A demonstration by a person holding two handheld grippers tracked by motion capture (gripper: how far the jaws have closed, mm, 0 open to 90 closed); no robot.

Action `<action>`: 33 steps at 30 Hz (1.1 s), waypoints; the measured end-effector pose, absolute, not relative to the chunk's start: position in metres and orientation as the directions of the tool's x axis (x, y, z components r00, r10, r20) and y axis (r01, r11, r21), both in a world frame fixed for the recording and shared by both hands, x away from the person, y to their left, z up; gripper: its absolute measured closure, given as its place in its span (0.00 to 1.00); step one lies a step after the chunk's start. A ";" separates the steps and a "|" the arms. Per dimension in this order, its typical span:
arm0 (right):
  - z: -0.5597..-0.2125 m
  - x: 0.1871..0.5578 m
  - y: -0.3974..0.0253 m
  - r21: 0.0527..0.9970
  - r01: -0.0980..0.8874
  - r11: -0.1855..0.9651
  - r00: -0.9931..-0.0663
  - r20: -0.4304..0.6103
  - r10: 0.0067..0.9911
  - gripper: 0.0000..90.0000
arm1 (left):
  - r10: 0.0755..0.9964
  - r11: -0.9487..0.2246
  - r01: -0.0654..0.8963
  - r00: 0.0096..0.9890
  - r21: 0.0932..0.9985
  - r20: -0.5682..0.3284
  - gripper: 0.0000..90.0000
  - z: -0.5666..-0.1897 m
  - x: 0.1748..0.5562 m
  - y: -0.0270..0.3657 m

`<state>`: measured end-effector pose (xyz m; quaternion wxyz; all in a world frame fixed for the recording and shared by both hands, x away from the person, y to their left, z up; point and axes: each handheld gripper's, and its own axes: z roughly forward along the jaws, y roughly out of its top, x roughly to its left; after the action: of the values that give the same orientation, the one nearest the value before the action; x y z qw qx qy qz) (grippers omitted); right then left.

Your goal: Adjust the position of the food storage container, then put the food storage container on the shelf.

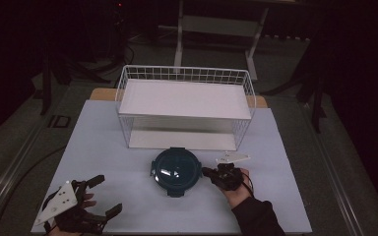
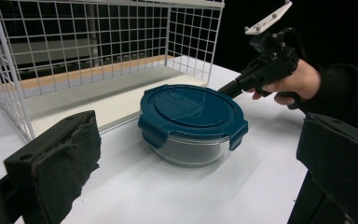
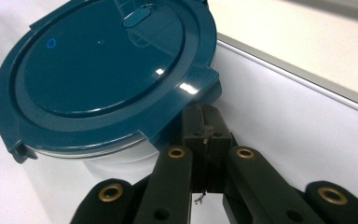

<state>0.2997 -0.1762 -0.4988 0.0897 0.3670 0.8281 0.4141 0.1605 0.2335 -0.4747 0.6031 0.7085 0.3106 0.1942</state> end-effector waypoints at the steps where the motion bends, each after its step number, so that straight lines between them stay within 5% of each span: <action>1: -0.499 0.301 -0.175 0.751 0.536 0.386 -0.712 0.156 0.684 1.00 | 0.675 -0.081 0.206 0.731 0.975 -0.098 0.00 -0.475 0.160 0.233; 16: -0.497 0.299 -0.168 0.763 0.519 0.385 -0.725 0.154 0.671 0.98 | 0.672 -0.080 0.208 0.734 0.975 -0.102 0.00 -0.475 0.160 0.233; 22: -0.490 0.292 -0.172 0.786 0.486 0.381 -0.737 0.134 0.662 0.78 | 0.669 -0.078 0.218 0.735 0.973 -0.111 0.00 -0.475 0.161 0.232; 23: -0.486 0.290 -0.177 0.804 0.474 0.359 -0.734 0.136 0.665 0.57 | 0.668 -0.078 0.218 0.736 0.973 -0.111 0.00 -0.475 0.161 0.231; 28: -0.477 0.285 -0.184 0.852 0.434 0.294 -0.751 0.162 0.640 0.21 | 0.660 -0.086 0.222 0.743 0.971 -0.111 0.00 -0.472 0.163 0.228; 33: -0.467 0.278 -0.188 0.884 0.395 0.250 -0.789 0.186 0.586 0.16 | 0.658 -0.087 0.253 0.741 0.963 -0.135 0.00 -0.462 0.168 0.223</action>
<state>0.2780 -0.1881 -0.4674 0.0908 0.3121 0.7854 0.5267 0.1682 0.2228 -0.4617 0.5965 0.7174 0.3175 0.1696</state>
